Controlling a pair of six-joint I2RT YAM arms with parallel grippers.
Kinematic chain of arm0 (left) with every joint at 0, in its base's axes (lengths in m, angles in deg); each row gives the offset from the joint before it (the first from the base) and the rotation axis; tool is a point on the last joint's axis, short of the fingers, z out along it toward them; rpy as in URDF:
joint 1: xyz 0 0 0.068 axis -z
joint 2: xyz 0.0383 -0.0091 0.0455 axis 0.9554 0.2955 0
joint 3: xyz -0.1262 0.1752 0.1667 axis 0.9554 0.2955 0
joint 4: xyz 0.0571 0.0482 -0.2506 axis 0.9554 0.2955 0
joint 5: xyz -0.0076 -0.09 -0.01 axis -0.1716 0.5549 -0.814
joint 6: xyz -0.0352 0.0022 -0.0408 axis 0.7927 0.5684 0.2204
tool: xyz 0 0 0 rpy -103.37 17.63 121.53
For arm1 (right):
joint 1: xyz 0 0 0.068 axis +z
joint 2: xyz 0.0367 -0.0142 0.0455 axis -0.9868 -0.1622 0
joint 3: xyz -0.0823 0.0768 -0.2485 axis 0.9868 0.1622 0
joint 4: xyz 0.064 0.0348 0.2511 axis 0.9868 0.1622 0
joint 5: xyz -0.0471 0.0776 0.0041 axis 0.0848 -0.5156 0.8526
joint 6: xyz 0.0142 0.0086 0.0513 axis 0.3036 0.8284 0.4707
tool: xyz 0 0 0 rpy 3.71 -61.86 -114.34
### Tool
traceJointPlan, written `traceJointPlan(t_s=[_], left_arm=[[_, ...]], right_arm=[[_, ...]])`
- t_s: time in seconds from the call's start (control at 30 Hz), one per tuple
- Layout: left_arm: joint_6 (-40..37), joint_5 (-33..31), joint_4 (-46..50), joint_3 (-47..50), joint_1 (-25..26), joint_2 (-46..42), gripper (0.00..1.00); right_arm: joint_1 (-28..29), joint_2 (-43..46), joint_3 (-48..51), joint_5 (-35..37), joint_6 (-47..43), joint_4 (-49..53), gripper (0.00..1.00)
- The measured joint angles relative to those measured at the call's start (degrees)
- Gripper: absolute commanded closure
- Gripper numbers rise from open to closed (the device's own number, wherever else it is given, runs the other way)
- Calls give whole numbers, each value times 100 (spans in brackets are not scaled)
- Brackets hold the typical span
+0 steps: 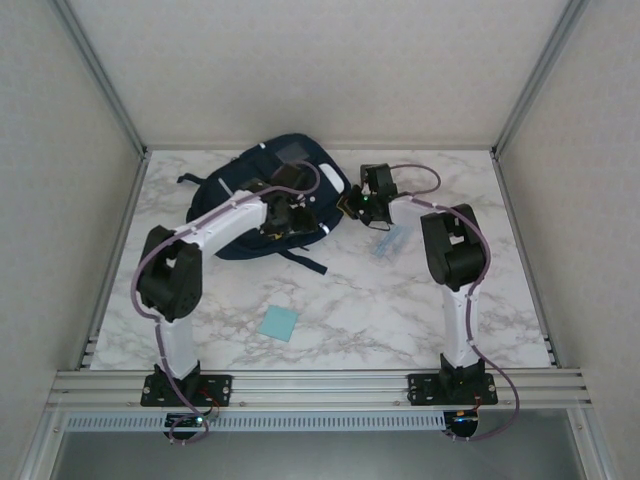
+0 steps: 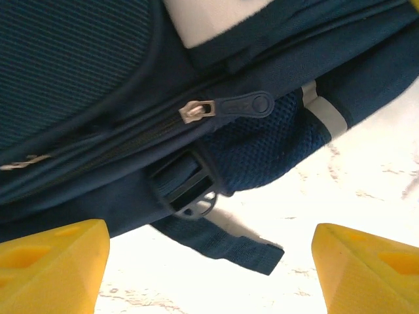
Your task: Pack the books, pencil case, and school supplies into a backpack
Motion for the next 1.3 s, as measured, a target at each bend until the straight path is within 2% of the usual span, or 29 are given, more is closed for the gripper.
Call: traceJointPlan(t_s=[0.13,0.27,0.47,0.57,0.9,1.3], left_arm=[[105,-546,87,-291,195,424,21],[129,-1126,160,-503,269,636,27],[140,-1917,190,-568,280,660,35],[136,-2177,195,-673,278,776,36],[140,-2173,184,-695,249,1217,36],[138,-2015,-48,-389,-15,1217,48]], right_arm=[[284,212,485,195,492,-457,99],[516,254,627,295,817,-682,99],[619,258,673,315,968,-778,99],[619,262,710,315,992,-848,100],[619,269,743,328,1005,-903,100],[634,269,745,330,1001,-903,100]])
